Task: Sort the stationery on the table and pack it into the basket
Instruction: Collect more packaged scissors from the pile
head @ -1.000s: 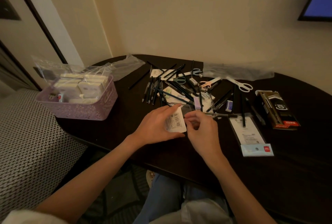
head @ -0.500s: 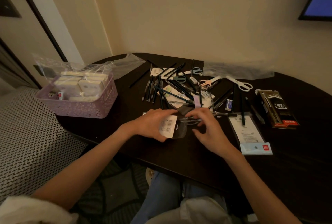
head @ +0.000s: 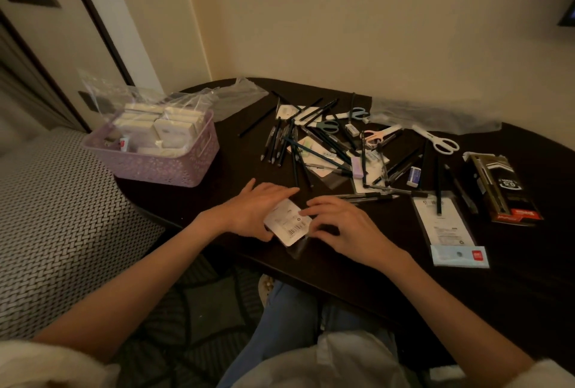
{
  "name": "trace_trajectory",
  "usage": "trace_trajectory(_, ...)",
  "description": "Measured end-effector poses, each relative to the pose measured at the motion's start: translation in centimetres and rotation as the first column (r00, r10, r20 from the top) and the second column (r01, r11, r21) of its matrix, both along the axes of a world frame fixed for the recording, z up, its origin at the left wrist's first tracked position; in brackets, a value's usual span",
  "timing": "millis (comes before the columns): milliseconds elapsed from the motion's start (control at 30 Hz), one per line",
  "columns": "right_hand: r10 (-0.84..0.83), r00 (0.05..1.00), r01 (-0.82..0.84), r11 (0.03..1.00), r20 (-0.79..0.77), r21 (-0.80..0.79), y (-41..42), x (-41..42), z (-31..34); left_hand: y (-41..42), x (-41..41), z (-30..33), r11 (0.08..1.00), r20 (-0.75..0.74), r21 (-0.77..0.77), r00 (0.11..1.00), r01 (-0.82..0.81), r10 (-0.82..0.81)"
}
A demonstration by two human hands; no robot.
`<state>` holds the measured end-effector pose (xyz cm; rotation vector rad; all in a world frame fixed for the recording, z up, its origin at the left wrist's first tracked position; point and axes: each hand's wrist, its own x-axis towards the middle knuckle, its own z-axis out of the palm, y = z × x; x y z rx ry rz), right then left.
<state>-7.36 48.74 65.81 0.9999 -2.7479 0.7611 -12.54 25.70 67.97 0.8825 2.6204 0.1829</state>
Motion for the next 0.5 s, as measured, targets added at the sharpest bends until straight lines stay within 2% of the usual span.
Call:
trace_trajectory(100,0.023,0.993,-0.022,1.0,0.116,-0.014,-0.4,0.4,-0.1,-1.4,1.4,-0.3,0.991,-0.131,0.0,0.982,-0.134,0.133)
trace_trajectory(167,0.017,0.987,-0.015,1.0,0.161,-0.017,-0.7,0.5,-0.4,-1.8,2.9,-0.8,0.975,-0.208,0.152,0.959,-0.163,0.193)
trace_trajectory(267,0.007,0.984,0.0,0.999,0.177,-0.041,-1.1,0.6,-1.1,-1.5,5.6,-2.0,0.914,-0.299,0.404,0.942,-0.021,0.154)
trace_trajectory(367,0.007,0.986,0.002,0.998,0.166,-0.057,-1.3,0.5,-1.4,-1.0,6.9,-3.5,0.901,-0.315,0.43,0.945,0.059,0.089)
trace_trajectory(500,0.002,0.982,0.01,0.998,0.189,-0.063,-1.3,0.4,-1.5,-0.7,6.9,-4.3,0.884,-0.315,0.467,0.939,0.026,0.139)
